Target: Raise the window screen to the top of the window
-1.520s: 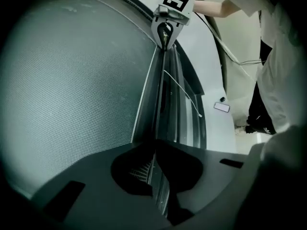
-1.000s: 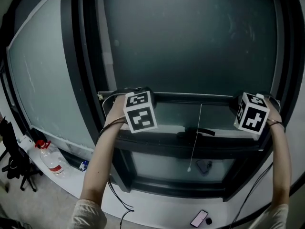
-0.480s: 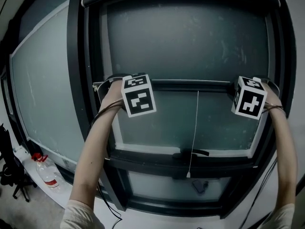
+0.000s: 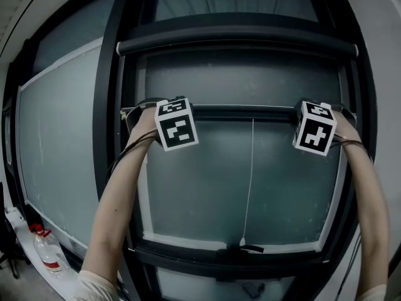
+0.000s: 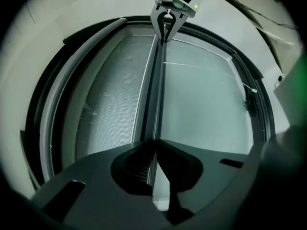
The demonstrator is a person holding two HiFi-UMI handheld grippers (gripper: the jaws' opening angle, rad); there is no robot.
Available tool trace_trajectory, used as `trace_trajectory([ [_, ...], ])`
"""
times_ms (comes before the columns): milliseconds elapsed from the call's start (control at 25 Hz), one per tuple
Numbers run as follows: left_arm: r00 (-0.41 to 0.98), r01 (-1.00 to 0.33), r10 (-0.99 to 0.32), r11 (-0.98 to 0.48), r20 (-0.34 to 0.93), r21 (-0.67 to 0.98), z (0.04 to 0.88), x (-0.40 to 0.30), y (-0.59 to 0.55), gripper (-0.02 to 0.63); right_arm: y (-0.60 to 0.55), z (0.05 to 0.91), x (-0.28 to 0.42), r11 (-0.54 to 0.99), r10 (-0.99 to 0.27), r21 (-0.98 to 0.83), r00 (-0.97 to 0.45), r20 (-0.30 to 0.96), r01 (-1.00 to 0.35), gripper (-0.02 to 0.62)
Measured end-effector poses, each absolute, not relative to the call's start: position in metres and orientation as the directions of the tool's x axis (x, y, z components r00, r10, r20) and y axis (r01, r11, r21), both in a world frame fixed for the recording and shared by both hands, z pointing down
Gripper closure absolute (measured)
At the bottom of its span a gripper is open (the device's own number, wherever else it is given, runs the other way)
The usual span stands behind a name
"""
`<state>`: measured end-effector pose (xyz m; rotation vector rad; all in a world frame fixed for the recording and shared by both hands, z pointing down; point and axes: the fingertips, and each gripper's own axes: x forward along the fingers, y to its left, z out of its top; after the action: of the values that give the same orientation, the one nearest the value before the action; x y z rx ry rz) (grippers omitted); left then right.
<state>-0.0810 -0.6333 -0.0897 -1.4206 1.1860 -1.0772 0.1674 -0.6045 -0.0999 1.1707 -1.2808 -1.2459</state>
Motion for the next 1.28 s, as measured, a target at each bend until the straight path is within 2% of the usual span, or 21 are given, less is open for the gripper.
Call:
trace_trajectory([
  [200,0.08,-0.081,-0.995,0.045,-0.051,-0.996,-0.139,-0.081,-0.636,0.583,-0.605,-0.146,0.168,-0.068,-0.997,0.998,-0.043,-0.068,0.016,0.589],
  [400,0.038,-0.085,-0.983,0.175,-0.178,-0.981,-0.195,-0.082,-0.636,0.583,-0.602,-0.201,0.167,-0.167,-0.985,0.986,-0.036,-0.167,-0.012,0.589],
  [560,0.031,-0.11,-0.973,0.225,-0.229,-0.968,-0.227,-0.083,-0.635,0.581,-0.6,-0.235,0.165,-0.262,-0.965,0.965,-0.028,-0.263,-0.029,0.589],
  [680,0.019,-0.092,-0.946,0.32,-0.323,-0.943,-0.251,-0.083,-0.634,0.581,-0.599,-0.254,0.166,-0.33,-0.943,0.943,-0.027,-0.332,-0.041,0.589],
  [840,0.007,-0.143,-0.886,0.458,-0.464,-0.877,-0.28,-0.084,-0.632,0.581,-0.617,-0.243,0.164,-0.301,-0.954,0.954,-0.013,-0.3,0.006,0.591],
  [1080,-0.001,-0.154,-0.846,0.526,-0.533,-0.836,-0.296,-0.084,-0.631,0.581,-0.623,-0.253,0.154,-0.429,-0.898,0.902,-0.087,-0.432,-0.057,0.591],
  [1280,0.021,-0.159,-0.822,0.559,-0.568,-0.814,-0.297,-0.084,-0.627,0.581,-0.611,-0.276,0.151,-0.463,-0.873,0.877,-0.105,-0.476,-0.127,0.591],
])
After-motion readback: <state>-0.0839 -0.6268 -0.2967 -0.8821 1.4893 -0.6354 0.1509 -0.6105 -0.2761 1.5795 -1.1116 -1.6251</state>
